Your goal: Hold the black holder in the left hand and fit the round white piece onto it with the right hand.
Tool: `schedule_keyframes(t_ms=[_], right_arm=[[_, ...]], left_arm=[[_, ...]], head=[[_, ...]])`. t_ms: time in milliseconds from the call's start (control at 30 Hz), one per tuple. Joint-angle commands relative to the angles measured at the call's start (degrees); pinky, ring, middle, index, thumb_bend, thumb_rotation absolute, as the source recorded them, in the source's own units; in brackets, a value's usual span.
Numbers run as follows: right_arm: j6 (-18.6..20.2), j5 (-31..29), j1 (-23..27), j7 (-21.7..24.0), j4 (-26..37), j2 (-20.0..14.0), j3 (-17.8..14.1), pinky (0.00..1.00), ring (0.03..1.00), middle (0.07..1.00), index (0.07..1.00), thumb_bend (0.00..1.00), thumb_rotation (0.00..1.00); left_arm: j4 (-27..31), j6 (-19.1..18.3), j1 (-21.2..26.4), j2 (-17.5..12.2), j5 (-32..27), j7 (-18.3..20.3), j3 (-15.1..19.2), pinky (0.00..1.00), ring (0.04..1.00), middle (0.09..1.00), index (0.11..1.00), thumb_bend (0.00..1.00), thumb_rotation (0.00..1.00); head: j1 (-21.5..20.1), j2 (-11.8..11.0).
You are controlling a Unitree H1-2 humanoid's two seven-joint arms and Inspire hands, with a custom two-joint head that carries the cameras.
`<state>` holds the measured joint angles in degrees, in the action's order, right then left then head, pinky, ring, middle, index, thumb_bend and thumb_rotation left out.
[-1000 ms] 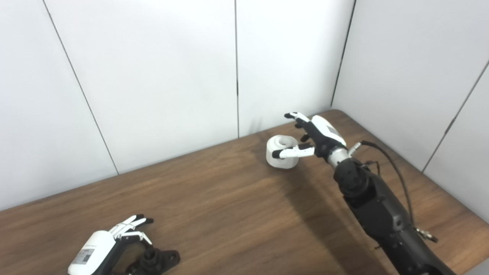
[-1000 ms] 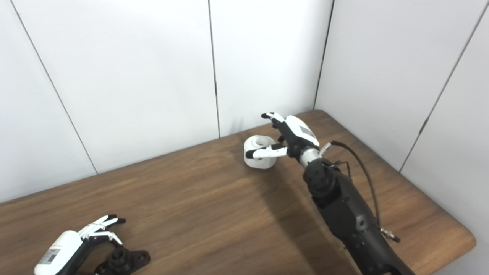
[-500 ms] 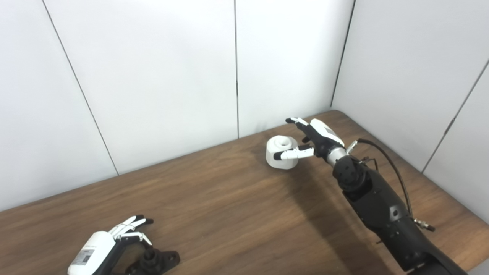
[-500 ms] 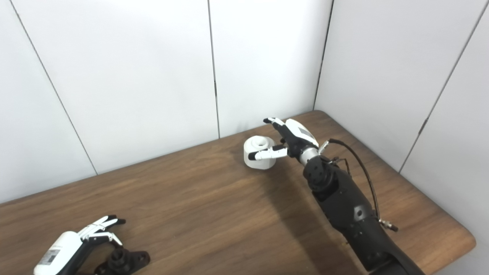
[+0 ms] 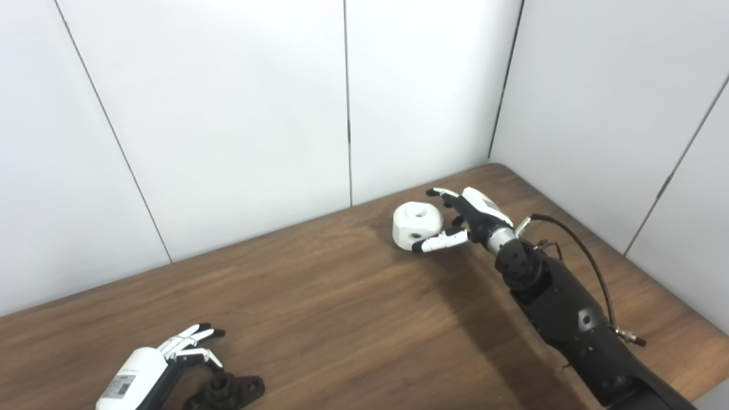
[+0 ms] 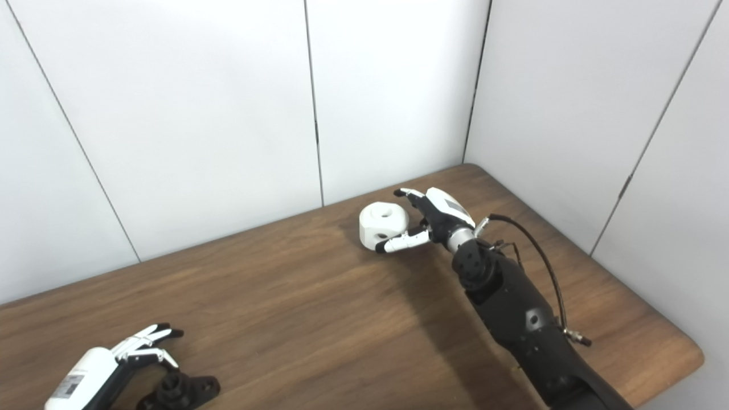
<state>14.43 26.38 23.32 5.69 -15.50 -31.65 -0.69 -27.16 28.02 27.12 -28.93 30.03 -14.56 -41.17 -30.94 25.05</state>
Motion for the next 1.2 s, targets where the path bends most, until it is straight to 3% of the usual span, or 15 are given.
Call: schedule_keyframes(t_ms=[0, 367, 1167], right_arm=[[-2.3, -0.1, 2.7, -1.6, 0.5, -1.8, -0.1, 0.72, 0.904, 0.949, 0.892, 0.95, 0.43], [-3.1, 0.0, 3.5, -1.5, -2.6, -1.1, 1.5, 0.70, 0.892, 0.943, 0.839, 0.92, 0.39], [-3.7, -1.1, 4.5, -3.5, -5.5, 0.7, 3.3, 0.71, 0.899, 0.942, 0.819, 0.89, 0.39]], left_arm=[[-3.2, -1.1, -5.8, -2.6, 3.0, 4.0, -1.9, 0.89, 0.914, 0.860, 0.485, 0.52, 0.05], [-0.9, -1.1, -6.8, -2.6, 3.1, 6.2, 0.2, 0.88, 0.900, 0.846, 0.485, 0.52, 0.05], [2.9, -1.3, -9.2, -1.1, 4.8, 11.5, 5.4, 0.89, 0.900, 0.845, 0.485, 0.52, 0.05]], head=[[0.0, 0.2], [0.5, 0.7], [2.1, 1.5]])
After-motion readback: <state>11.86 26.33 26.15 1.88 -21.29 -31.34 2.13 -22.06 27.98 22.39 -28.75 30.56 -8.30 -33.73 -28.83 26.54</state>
